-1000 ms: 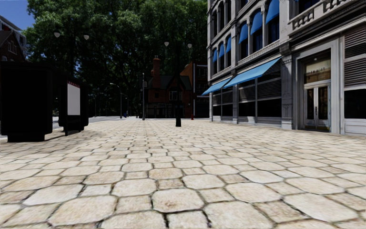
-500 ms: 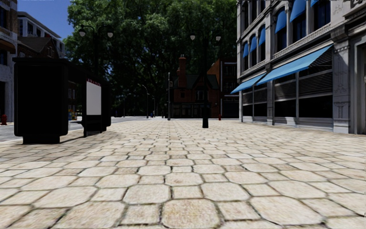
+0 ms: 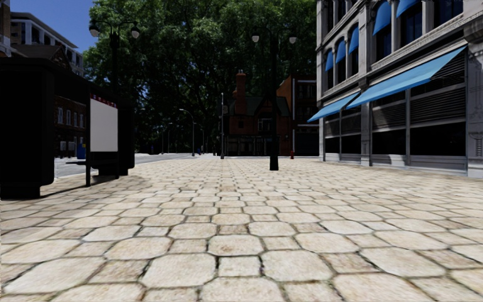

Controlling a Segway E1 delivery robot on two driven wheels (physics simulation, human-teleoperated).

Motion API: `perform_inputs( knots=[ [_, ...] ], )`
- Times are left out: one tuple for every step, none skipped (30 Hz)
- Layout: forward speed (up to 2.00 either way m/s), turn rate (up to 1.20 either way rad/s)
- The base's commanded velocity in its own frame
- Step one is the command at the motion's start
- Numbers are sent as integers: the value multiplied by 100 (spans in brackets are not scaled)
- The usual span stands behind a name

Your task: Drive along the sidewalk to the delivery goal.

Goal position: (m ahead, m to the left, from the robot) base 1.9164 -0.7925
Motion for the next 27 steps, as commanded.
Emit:
perform_inputs(
  knots=[
    [188,71],
    [188,71],
    [188,65],
    [188,0],
    [188,0],
    [188,0],
    [188,0],
    [188,0],
    [188,0],
    [188,0],
    [188,0],
    [188,0],
    [188,0],
    [188,0],
    [188,0],
    [188,0],
    [188,0],
    [188,0],
    [188,0],
    [188,0],
    [187,0],
    [187,0],
    [187,0],
    [187,0],
    [187,0],
    [187,0],
    [187,0]
  ],
)
